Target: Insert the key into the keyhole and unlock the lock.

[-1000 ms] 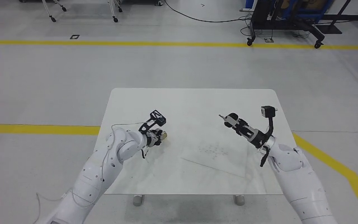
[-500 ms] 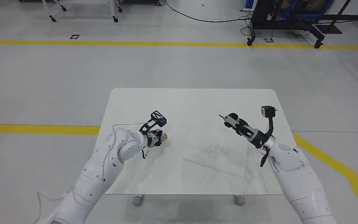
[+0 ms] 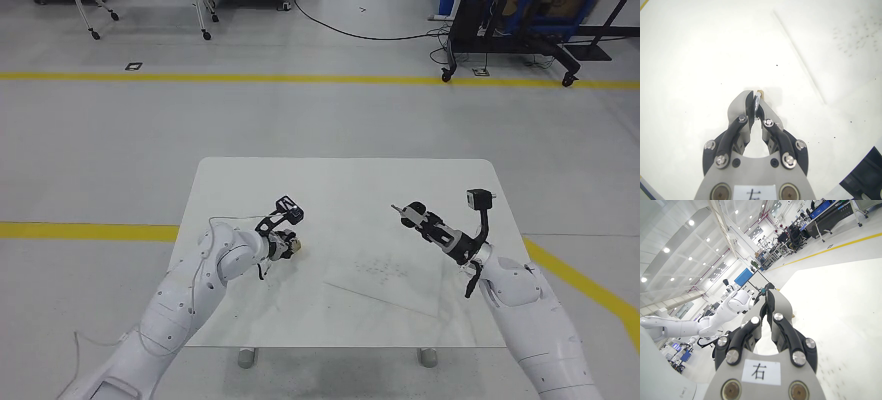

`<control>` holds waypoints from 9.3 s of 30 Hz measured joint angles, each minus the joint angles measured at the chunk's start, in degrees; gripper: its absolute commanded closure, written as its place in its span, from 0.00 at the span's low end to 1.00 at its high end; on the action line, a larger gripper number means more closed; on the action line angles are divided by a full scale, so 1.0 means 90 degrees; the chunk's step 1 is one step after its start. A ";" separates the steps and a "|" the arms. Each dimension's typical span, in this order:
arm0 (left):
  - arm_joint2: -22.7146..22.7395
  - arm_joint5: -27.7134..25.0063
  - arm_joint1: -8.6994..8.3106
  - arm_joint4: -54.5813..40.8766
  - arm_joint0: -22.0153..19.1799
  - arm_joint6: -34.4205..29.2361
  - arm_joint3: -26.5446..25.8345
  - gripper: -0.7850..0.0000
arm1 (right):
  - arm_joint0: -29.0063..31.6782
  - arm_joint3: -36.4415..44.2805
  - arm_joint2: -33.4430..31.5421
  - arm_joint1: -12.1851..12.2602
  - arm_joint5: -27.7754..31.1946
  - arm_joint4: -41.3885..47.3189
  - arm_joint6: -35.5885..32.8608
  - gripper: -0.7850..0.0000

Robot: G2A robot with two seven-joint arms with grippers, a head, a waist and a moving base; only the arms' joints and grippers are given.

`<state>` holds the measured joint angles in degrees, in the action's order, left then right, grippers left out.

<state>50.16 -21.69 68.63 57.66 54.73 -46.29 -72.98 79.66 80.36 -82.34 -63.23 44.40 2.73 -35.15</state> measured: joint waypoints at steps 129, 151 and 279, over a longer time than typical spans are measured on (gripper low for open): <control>0.1323 0.2793 0.0405 -0.9961 0.0872 0.0460 0.0980 1.00 | 0.0128 0.1348 0.2654 -0.0663 -0.5185 0.0726 0.2156 1.00; 0.1319 0.2604 0.0437 -0.9727 0.0976 0.0785 0.0825 1.00 | 0.0319 0.1739 0.3105 -0.0897 -0.5627 -0.0005 0.3589 1.00; 0.1252 0.2979 0.0704 -0.9878 0.0968 0.1110 0.0996 1.00 | 0.0494 0.0939 0.3574 -0.2005 -0.6008 -0.2653 0.6080 1.00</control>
<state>61.43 5.12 74.96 -31.24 63.45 -36.30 -64.01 84.10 88.81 -50.17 -81.27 -9.67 -21.15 19.57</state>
